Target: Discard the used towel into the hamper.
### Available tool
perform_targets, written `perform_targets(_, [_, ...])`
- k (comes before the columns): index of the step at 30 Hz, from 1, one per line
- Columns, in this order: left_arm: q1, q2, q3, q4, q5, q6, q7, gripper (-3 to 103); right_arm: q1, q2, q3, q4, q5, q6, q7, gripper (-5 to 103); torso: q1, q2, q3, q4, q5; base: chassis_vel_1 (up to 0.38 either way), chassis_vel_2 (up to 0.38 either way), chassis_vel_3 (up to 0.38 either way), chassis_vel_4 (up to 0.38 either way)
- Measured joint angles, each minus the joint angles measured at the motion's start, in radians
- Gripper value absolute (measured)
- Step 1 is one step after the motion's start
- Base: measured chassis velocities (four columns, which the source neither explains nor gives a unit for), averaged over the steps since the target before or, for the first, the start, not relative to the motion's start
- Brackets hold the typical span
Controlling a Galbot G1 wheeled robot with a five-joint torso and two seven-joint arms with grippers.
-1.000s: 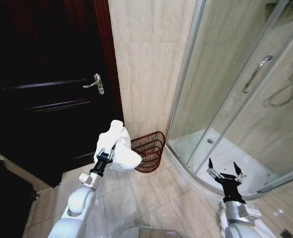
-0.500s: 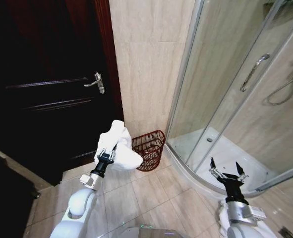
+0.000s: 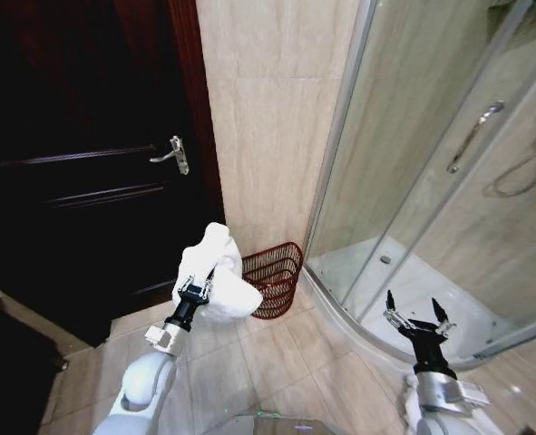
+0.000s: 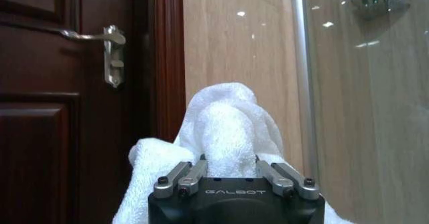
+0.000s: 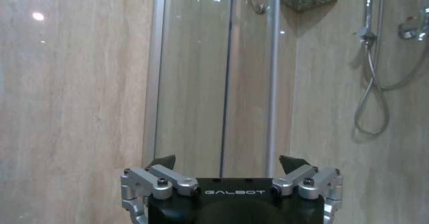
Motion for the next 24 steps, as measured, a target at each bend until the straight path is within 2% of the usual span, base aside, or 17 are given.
perform_targets(7, [0.007, -0.005, 0.005, -0.015, 0.01, 0.004, -0.002, 24, -0.01, -0.006, 0.001, 0.012, 0.014, 0.002, -0.002, 100, 0.0, 0.0, 0.0, 0.0001, 0.0, -0.067, 0.067, 0.055, -0.05])
perform_targets(16, [0.013, 0.006, -0.001, -0.017, 0.003, 0.005, -0.004, 24, -0.002, 0.0, -0.011, 0.018, -0.005, -0.021, -0.004, 100, 0.0, 0.0, 0.0, 0.0, 0.0, 0.04, -0.04, -0.036, 0.03])
perform_targets(24, [0.01, 0.014, -0.002, -0.01, -0.012, 0.004, -0.004, 24, 0.003, 0.012, -0.013, 0.015, -0.014, -0.017, -0.009, 100, 0.0, 0.0, 0.0, 0.0001, -0.0002, -0.08, -0.041, 0.089, 0.053])
